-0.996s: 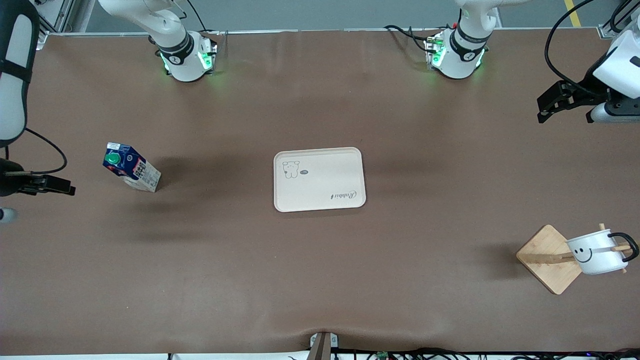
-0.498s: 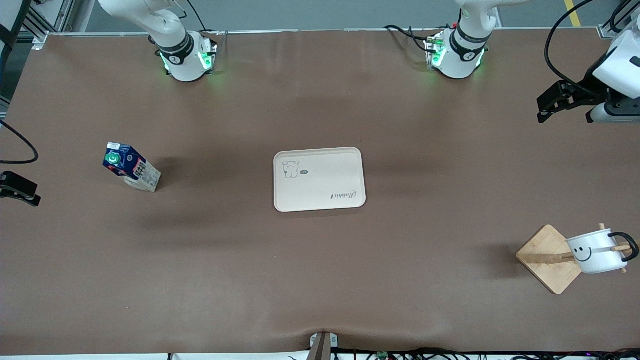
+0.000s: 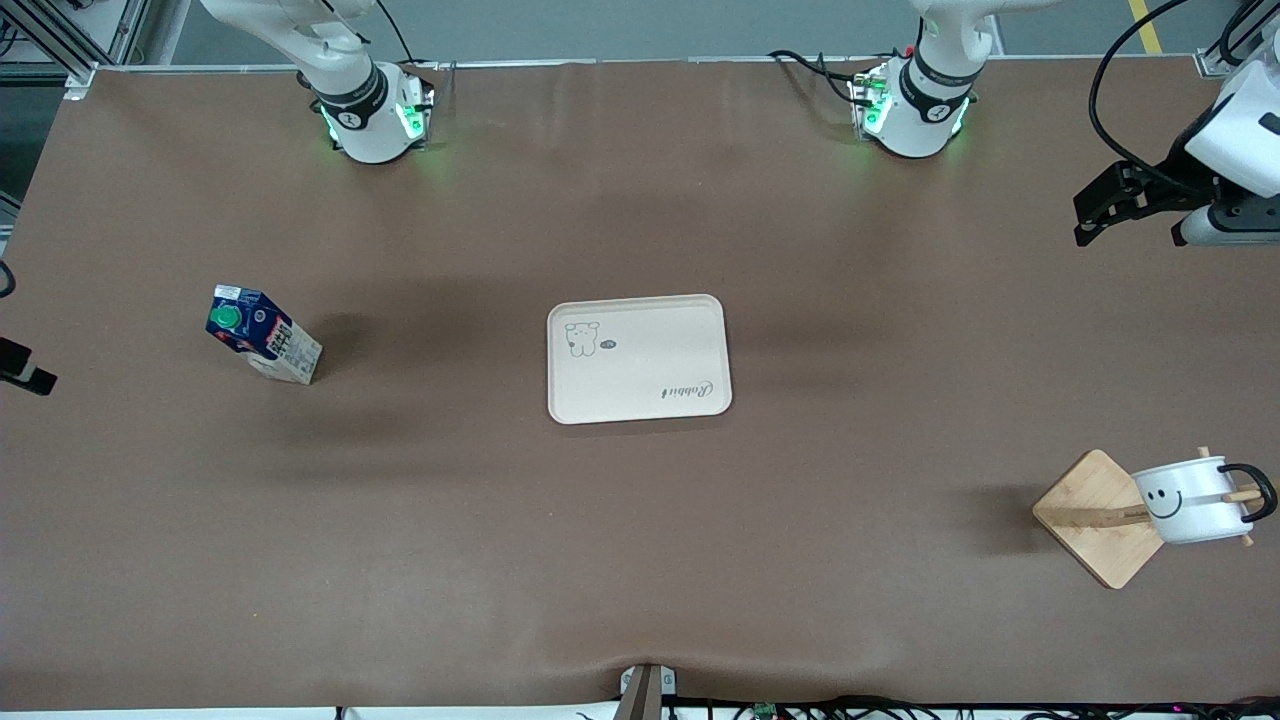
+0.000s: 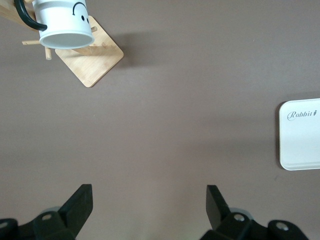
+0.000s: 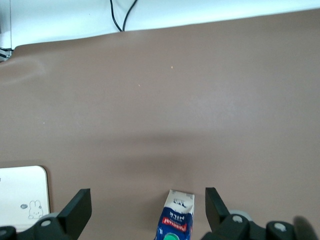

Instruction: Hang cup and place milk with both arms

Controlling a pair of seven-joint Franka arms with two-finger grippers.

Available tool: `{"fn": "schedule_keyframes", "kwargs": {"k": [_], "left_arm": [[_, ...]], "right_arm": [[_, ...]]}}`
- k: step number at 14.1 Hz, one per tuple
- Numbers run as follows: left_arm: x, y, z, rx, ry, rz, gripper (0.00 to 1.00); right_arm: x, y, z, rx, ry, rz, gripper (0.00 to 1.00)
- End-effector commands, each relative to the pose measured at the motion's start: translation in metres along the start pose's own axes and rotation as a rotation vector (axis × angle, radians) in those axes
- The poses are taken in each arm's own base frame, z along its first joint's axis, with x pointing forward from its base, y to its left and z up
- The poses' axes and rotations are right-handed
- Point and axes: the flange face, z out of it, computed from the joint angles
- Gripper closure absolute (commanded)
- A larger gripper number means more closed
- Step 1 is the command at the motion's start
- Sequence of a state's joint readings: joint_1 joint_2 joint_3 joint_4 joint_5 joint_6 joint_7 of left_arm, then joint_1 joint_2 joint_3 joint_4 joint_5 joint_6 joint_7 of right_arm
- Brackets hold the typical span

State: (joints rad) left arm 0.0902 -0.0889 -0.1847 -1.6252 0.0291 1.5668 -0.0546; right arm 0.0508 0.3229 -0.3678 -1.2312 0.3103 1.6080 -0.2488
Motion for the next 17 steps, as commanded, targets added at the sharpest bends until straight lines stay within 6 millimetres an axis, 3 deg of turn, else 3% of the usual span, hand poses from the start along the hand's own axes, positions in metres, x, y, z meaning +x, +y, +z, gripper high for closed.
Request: {"fn": "schedule_keyframes", "kwargs": {"k": [1,3,5,7,10,12,15,17], "left_arm": [[-0.008,-0.001,-0.006,0.003,0.003,-0.004,0.0],[-0.008,-0.001,-0.006,0.003,0.0,-0.002,0.0],[-0.008,-0.001,-0.006,0.002,-0.002,0.007,0.0],[-0.009,-0.004,-0.007,0.002,0.001,0.009,0.0],[-0.008,-0.006,-0.01,0.003,0.006,0.005,0.0],[-0.008,-0.007,-0.01,0.002,0.005,0.004,0.0],[-0.008,-0.007,-0.01,0.002,0.005,0.004,0.0],[-0.008,-0.008,-0.01,0.002,0.005,0.002,0.0]], "right_arm": [[-0.01,-0.013,-0.016,0.003,-0.043,-0.022,0.0],[-0.028,-0.011,-0.031,0.018,-0.101,-0.035,0.0],[-0.033,-0.014,-0.027,0.011,-0.115,-0.05,0.0],[-0.043,-0.042,-0.038,-0.09,-0.131,0.007,0.0],[-0.08,-0.084,-0.022,-0.206,-0.18,0.16,0.0],[-0.091,-0.071,-0.018,-0.199,-0.199,0.177,0.0],[-0.103,-0.093,-0.046,-0.141,-0.116,0.033,0.0],[-0.112,-0.086,-0.064,-0.137,-0.093,0.024,0.0]]}}
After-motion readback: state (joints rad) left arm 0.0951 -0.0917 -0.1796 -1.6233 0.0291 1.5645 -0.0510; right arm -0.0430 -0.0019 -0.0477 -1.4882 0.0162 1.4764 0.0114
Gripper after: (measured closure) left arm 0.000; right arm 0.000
